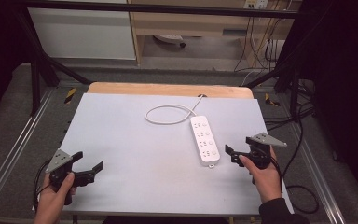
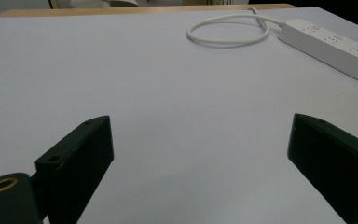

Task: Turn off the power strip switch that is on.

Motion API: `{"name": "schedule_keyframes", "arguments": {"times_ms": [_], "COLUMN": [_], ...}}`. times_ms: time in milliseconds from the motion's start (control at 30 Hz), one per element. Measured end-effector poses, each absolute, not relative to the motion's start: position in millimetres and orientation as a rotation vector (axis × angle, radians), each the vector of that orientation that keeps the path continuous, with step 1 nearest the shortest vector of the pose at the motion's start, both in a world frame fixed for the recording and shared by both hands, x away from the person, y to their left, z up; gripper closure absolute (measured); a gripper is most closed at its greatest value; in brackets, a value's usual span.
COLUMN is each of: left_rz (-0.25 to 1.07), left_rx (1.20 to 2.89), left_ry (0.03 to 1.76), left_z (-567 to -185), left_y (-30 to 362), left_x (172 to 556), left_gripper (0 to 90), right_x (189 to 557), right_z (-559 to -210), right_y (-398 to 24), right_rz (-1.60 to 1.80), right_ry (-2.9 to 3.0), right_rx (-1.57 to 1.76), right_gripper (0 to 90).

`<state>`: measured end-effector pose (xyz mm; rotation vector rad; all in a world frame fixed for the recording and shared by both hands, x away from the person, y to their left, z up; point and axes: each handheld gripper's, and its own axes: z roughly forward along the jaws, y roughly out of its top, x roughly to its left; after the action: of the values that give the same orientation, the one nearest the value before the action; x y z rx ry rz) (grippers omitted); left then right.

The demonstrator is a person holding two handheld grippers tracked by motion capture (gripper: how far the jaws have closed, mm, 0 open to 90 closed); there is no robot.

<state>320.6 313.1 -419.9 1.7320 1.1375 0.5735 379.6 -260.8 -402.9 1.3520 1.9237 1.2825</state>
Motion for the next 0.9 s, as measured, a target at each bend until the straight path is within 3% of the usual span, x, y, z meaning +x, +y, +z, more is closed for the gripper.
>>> {"name": "schedule_keyframes", "arguments": {"times_ms": [500,667,900], "left_rz": [0.573,0.573,0.563], "left_rx": [1.733,1.740,1.746], "left_ry": [1.157,1.153,1.164], "left_z": [-420.9,-420.9,-421.6], "left_y": [313.3,312.7,312.5], "left_x": [321.3,321.3,321.6], "left_gripper": [5.9,5.9,5.9], "right_x": [411.4,418.3,427.2], "right_z": [-385.6,-381.8,-382.2], "right_y": [-248.5,-247.2,-245.1], "right_rz": [1.289,1.302,1.327], "right_ry": [1.913,1.912,1.894], "right_rx": [1.330,1.320,1.333], "right_gripper": [6.7,14.5,14.8]}}
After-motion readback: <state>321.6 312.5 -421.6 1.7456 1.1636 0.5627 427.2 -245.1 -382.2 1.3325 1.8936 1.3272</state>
